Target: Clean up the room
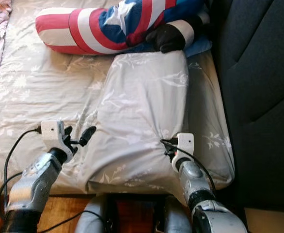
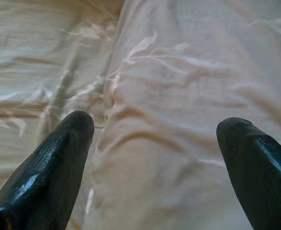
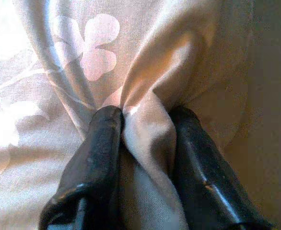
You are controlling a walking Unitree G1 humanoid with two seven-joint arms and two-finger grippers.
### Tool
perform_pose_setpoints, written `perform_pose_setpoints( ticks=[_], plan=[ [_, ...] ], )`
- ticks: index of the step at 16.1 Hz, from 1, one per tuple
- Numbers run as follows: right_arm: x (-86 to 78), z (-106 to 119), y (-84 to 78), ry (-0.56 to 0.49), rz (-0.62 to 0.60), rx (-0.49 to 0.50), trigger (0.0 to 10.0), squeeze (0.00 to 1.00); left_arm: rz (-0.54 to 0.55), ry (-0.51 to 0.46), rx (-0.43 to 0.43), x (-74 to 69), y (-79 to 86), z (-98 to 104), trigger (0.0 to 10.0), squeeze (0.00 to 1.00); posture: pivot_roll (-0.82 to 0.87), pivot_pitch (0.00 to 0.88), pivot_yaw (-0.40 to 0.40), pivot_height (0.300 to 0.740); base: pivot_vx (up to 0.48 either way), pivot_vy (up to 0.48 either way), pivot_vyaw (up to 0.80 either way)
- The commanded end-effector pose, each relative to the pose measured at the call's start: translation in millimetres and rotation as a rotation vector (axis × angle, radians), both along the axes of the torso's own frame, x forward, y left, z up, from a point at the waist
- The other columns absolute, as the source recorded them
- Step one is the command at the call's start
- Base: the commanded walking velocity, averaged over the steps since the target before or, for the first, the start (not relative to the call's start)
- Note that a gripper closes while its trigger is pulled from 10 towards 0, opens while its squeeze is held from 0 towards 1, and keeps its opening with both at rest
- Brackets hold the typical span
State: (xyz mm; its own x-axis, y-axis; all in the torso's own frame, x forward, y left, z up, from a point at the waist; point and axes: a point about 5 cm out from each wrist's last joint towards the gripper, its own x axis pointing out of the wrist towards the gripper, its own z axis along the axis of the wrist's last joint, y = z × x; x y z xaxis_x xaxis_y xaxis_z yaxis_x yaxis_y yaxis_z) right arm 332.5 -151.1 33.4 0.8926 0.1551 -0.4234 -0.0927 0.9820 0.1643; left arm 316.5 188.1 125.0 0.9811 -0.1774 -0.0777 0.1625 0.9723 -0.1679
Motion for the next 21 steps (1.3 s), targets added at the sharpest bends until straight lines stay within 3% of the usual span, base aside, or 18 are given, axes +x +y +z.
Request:
perform_pose_setpoints(
  ticks=[1,4,6,8,9,11,14,15,16,18,21],
  plan=[
    [-25.2,-31,10.1,0.155,0.053,0.004,0.0,0.00,0.011,0.040,0.017,0.6,4.1,-14,10.0,0.00,0.11,0.354,0.010,0.671,0.000,0.000,0.00],
    [-23.7,-29,7.5,0.140,0.088,-0.005,0.0,0.00,0.035,0.139,-0.030,22.5,-2.2,-38,10.0,0.00,0.05,0.352,-0.014,0.671,0.000,0.000,0.00],
    [-22.5,-27,3.1,0.129,0.084,-0.008,0.0,0.00,0.028,0.155,-0.008,32.6,-6.0,-40,10.0,0.00,0.02,0.355,-0.025,0.671,0.000,0.000,0.00],
    [-22.1,-26,-0.9,0.115,0.084,-0.013,0.0,0.00,-0.001,0.174,-0.030,38.2,-9.4,-41,10.0,1.00,0.00,0.359,-0.033,0.671,0.000,0.000,0.00],
    [-22.3,-26,-1.4,0.109,0.088,-0.008,0.0,0.00,0.017,0.210,0.048,38.4,-6.9,-47,10.0,1.00,-0.01,0.364,-0.040,0.671,0.000,0.000,0.00],
    [-22.3,-25,-2.9,0.102,0.079,-0.001,0.0,0.00,0.081,0.215,0.086,38.2,2.4,-50,10.0,1.00,-0.02,0.372,-0.050,0.671,0.000,0.000,0.00],
    [-21.9,-25,-1.1,0.096,0.092,0.001,0.0,0.00,0.093,0.260,0.073,31.2,5.2,-63,10.0,1.00,-0.03,0.375,-0.065,0.671,0.000,0.000,0.00],
    [-21.1,-24,0.9,0.091,0.099,0.006,0.0,0.00,0.074,0.314,0.022,22.9,0.7,-76,10.0,0.00,-0.04,0.376,-0.068,0.671,0.000,0.000,0.00],
    [-19.9,-22,2.7,0.082,0.106,0.015,0.0,0.00,0.056,0.351,-0.008,16.0,-4.4,-87,10.0,0.00,-0.06,0.379,-0.075,0.671,0.000,0.000,0.00],
    [-18.3,-20,3.7,0.075,0.111,0.028,0.0,0.00,0.014,0.423,0.008,-0.2,-16.3,-109,10.0,0.00,-0.08,0.382,-0.084,0.671,0.000,0.000,0.00],
    [-17.4,-18,3.4,0.064,0.126,0.035,0.0,0.00,0.052,0.431,0.050,-5.2,-17.1,-115,10.0,0.00,-0.10,0.390,-0.100,0.671,0.000,0.000,0.00]
  ],
)
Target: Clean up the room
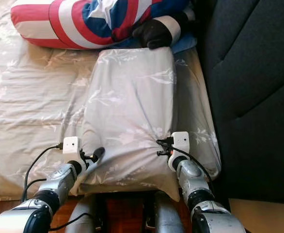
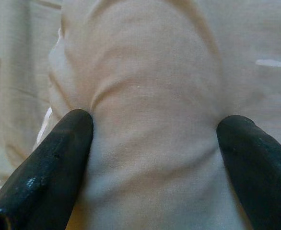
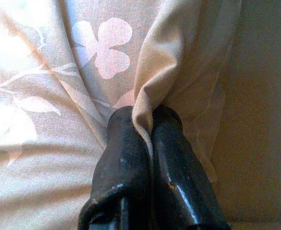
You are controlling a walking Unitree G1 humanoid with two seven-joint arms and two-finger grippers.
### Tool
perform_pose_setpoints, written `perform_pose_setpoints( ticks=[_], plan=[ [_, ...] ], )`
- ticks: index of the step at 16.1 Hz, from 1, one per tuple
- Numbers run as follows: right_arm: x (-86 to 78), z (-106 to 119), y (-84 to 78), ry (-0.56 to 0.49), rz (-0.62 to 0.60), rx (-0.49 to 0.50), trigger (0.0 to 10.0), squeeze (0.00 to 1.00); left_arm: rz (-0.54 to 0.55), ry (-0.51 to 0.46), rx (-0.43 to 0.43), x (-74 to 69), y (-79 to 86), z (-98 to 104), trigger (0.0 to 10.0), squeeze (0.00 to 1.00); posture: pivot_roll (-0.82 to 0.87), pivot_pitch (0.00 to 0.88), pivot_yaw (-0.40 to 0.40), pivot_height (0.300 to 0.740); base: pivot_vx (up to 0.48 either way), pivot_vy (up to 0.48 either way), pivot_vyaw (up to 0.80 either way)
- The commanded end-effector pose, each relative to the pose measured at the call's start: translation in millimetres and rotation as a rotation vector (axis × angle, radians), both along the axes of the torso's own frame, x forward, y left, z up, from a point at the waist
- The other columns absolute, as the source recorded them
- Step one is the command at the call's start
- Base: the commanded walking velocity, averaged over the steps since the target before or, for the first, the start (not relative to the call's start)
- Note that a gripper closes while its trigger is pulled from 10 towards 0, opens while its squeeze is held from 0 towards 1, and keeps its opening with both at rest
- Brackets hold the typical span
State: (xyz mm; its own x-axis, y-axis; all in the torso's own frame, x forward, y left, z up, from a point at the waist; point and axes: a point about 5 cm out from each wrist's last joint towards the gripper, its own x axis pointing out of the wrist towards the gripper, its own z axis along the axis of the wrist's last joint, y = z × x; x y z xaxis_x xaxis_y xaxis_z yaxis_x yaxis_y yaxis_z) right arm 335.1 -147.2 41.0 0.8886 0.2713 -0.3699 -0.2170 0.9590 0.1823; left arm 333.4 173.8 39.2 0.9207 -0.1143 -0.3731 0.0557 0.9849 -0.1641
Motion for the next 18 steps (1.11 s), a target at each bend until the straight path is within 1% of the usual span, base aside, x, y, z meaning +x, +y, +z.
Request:
perform_pose_setpoints(
  ticks=[1,2,4,6,8,9,10,11,13,15,16,17,18],
  plan=[
    [-20.7,-26,-1.5,0.117,0.015,-0.001,0.0,0.00,0.040,0.115,0.009,-20.6,1.8,-27,10.0,0.00,-0.10,0.392,-0.106,0.671,0.000,0.000,0.00],
    [-21.1,-27,-2.2,0.117,0.016,-0.003,0.0,0.00,0.061,0.111,0.007,-20.0,4.2,-26,10.0,0.00,-0.10,0.392,-0.106,0.671,0.000,0.000,0.00],
    [-21.4,-27,-4.4,0.110,0.011,0.003,0.0,0.00,0.119,0.083,0.043,-17.3,13.7,-21,10.0,0.00,-0.11,0.399,-0.113,0.671,0.000,0.000,0.00],
    [-22.1,-27,-5.8,0.104,0.006,0.018,0.0,0.00,0.141,0.105,0.075,-20.0,15.9,-24,10.0,0.00,-0.13,0.404,-0.131,0.671,0.000,0.000,0.00],
    [-22.4,-26,-7.1,0.101,0.010,0.018,0.0,0.00,0.152,0.125,0.064,-22.2,14.7,-28,10.0,0.00,-0.14,0.406,-0.139,0.671,0.000,0.000,0.00],
    [-22.3,-26,-7.9,0.099,0.014,0.018,0.0,0.00,0.166,0.142,0.033,-24.3,13.5,-30,10.0,0.00,-0.15,0.410,-0.145,0.671,0.000,0.000,0.00],
    [-22.3,-26,-8.4,0.097,0.015,0.019,0.0,0.00,0.170,0.146,0.016,-25.3,12.9,-32,4.7,0.00,-0.16,0.410,-0.146,0.671,0.000,0.000,0.00],
    [-22.5,-26,-9.8,0.094,0.015,0.023,0.0,0.00,0.166,0.139,-0.029,-26.7,10.6,-33,0.0,0.00,-0.16,0.410,-0.150,0.671,0.000,0.000,0.00],
    [-23.4,-26,-12.2,0.096,0.013,0.022,0.0,0.00,0.148,0.138,-0.036,-27.1,8.3,-34,0.0,0.00,-0.16,0.410,-0.154,0.671,0.000,0.000,0.00],
    [-23.7,-27,-12.6,0.098,0.014,0.023,0.0,0.00,0.142,0.122,-0.062,-24.6,5.1,-31,0.0,0.00,-0.16,0.410,-0.158,0.671,0.000,0.000,0.00],
    [-24.0,-27,-11.7,0.101,0.015,0.024,0.0,0.00,0.120,0.116,-0.057,-23.1,1.2,-30,0.0,0.00,-0.15,0.402,-0.158,0.671,0.000,0.000,0.00],
    [-23.8,-27,-10.6,0.101,0.017,0.026,0.0,0.00,0.107,0.120,-0.038,-22.9,-0.1,-30,0.0,0.00,-0.15,0.398,-0.159,0.671,0.000,0.000,0.00],
    [-23.0,-26,-8.9,0.099,0.022,0.029,0.0,0.00,0.104,0.119,-0.039,-22.6,-1.3,-30,0.0,0.00,-0.15,0.394,-0.159,0.671,0.000,0.000,0.00]
  ],
)
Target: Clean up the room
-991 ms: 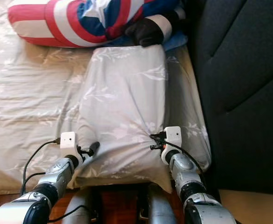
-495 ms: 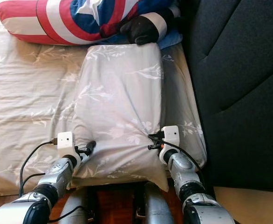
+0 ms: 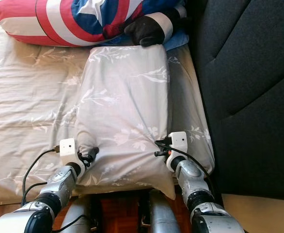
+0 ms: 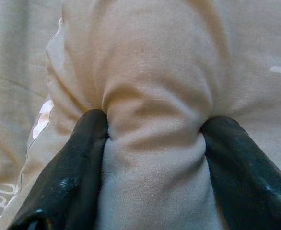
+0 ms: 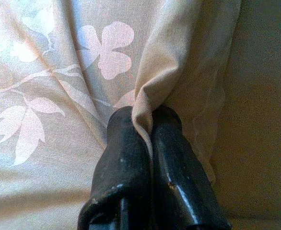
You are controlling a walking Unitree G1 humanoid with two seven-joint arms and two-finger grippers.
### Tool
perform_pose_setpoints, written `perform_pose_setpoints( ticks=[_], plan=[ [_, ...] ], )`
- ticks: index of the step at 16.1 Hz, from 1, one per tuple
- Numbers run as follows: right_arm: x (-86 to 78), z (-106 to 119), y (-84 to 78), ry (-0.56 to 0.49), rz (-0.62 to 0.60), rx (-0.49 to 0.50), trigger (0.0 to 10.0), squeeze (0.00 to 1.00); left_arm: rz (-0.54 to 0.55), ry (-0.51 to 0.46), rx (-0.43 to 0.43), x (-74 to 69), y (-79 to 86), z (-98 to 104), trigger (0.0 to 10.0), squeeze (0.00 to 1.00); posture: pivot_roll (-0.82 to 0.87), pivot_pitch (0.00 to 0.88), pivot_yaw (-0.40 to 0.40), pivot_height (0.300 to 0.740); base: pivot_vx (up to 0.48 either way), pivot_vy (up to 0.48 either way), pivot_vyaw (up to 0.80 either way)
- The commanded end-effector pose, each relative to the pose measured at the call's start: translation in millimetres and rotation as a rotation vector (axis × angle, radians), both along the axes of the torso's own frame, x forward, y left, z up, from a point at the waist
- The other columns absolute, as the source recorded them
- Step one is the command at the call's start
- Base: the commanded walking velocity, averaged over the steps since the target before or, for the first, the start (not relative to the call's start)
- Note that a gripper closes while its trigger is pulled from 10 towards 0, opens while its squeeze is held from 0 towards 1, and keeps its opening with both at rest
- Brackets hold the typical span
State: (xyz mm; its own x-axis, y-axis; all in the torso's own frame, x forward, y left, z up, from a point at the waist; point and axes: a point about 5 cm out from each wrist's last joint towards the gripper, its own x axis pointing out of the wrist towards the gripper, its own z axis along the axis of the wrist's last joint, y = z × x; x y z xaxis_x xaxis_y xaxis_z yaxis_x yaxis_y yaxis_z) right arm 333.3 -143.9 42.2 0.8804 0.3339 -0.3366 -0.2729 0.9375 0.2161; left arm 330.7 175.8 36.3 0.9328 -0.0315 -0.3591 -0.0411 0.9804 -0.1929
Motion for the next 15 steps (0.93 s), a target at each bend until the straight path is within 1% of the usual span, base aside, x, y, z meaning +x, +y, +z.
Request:
perform_pose_setpoints(
  ticks=[1,2,4,8,15],
  plan=[
    [-20.2,-26.4,-11.1,0.120,-0.028,-0.014,0.0,0.00,-0.009,0.129,-0.014,-19.4,-5.0,-26.3,0.0,0.00,-0.15,0.394,-0.160,0.671,0.000,0.000,0.00],
    [-18.5,-24.6,-11.2,0.116,-0.029,-0.012,0.0,0.00,-0.037,0.128,0.001,-18.9,-7.6,-26.0,0.0,0.00,-0.15,0.389,-0.160,0.671,0.000,0.000,0.00],
    [-17.8,-23.9,-11.4,0.114,-0.029,-0.012,0.0,0.00,-0.050,0.122,0.007,-18.6,-8.8,-25.4,0.0,0.00,-0.14,0.384,-0.160,0.671,0.000,0.000,0.00],
    [-16.5,-22.8,-10.0,0.113,-0.030,-0.012,0.0,0.00,-0.045,0.118,-0.003,-19.9,-8.5,-26.5,0.0,0.00,-0.14,0.374,-0.162,0.671,0.000,0.000,0.00],
    [-16.5,-22.9,-9.1,0.116,-0.028,-0.011,0.0,0.00,-0.048,0.124,0.013,-26.4,-6.4,-32.2,0.0,0.00,-0.12,0.364,-0.164,0.671,0.000,0.000,0.00]
  ],
)
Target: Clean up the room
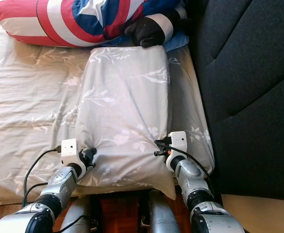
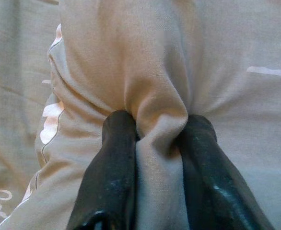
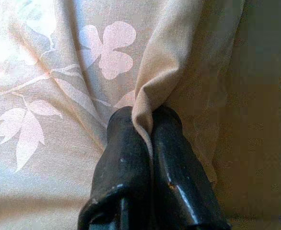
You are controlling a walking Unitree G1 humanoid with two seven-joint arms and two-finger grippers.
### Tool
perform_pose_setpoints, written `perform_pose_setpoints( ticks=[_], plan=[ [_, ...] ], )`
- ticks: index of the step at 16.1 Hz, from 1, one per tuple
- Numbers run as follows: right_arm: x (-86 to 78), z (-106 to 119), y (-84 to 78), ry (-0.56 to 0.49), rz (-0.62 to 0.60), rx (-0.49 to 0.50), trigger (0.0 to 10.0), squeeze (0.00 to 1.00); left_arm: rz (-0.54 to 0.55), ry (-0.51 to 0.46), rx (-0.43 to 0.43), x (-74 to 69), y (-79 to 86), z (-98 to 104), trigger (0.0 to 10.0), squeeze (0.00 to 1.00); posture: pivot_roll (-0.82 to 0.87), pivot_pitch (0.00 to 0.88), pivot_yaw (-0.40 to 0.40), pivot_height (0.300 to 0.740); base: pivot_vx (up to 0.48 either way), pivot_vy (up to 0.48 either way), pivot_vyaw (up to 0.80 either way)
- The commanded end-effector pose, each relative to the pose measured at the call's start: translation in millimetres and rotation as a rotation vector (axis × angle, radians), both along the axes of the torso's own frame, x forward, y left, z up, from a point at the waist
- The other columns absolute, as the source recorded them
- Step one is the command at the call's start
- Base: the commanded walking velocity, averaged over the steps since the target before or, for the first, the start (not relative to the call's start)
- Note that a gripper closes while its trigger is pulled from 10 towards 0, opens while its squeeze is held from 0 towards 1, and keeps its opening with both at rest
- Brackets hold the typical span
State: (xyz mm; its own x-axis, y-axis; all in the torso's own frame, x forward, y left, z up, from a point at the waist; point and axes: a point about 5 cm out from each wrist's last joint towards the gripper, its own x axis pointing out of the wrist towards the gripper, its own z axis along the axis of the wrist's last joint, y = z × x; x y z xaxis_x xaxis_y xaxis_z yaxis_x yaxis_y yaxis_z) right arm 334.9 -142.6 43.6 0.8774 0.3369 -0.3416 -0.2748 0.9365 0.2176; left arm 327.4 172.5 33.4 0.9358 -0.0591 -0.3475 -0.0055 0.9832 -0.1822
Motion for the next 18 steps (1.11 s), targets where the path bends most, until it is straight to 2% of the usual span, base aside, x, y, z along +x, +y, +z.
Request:
perform_pose_setpoints(
  ticks=[1,7,13,15,16,17,18],
  plan=[
    [-18.3,-25,-10.1,0.112,-0.029,-0.013,0.0,0.00,-0.008,0.135,0.001,-23.7,-1.7,-30,0.0,0.00,-0.12,0.359,-0.166,0.671,0.000,0.000,0.00],
    [-18.6,-25,-9.0,0.111,-0.027,-0.015,0.0,0.00,-0.015,0.122,0.004,-21.6,-1.6,-27,0.0,0.00,-0.11,0.349,-0.160,0.671,0.000,0.000,0.00],
    [-20.0,-26,-0.6,0.104,-0.011,-0.008,0.0,0.00,-0.024,0.096,-0.007,-17.1,-4.2,-22,0.0,0.00,-0.09,0.310,-0.141,0.671,0.000,0.000,0.00],
    [-21.4,-28,-0.2,0.109,-0.021,-0.013,0.0,0.00,-0.013,0.099,0.001,-16.6,-2.7,-22,0.0,0.00,-0.09,0.301,-0.133,0.671,0.000,0.000,0.00],
    [-21.1,-29,-0.8,0.107,-0.038,-0.040,0.0,0.00,0.030,0.111,0.032,-16.6,2.3,-22,0.0,0.00,-0.09,0.291,-0.127,0.671,0.000,0.000,0.00],
    [-21.3,-28,-4.2,0.079,-0.071,-0.085,10.0,0.00,0.079,0.081,0.043,-15.2,9.4,-18,10.0,0.00,-0.09,0.270,-0.117,0.671,0.000,0.000,0.00],
    [-21.5,-28,-6.7,0.068,-0.091,-0.100,10.0,0.00,0.084,0.062,0.033,-14.4,9.8,-17,10.0,0.00,-0.09,0.262,-0.114,0.671,0.000,0.000,0.00]
  ],
)
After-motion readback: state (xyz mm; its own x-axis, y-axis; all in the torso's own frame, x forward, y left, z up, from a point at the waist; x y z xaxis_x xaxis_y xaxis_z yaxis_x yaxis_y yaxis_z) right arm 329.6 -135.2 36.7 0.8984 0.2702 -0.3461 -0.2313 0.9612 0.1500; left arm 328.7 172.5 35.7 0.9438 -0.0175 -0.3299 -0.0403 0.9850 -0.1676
